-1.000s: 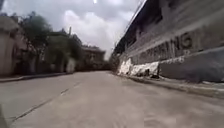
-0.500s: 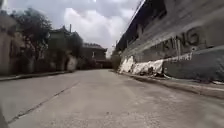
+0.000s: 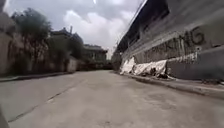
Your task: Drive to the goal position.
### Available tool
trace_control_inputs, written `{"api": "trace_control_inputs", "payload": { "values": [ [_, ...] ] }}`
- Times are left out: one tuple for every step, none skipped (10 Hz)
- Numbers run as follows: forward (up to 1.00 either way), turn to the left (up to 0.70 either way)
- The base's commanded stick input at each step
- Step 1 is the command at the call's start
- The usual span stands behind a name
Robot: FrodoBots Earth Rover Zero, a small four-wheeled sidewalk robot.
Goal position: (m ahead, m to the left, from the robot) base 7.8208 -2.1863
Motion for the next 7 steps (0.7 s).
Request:
{"api": "trace_control_inputs", "payload": {
  "values": [
    [0.50,0.01],
    [0.50,0.01],
    [0.50,0.01],
    [0.50,0.01],
    [0.50,0.01],
    [0.50,0.01],
    [0.50,0.01]
  ]
}}
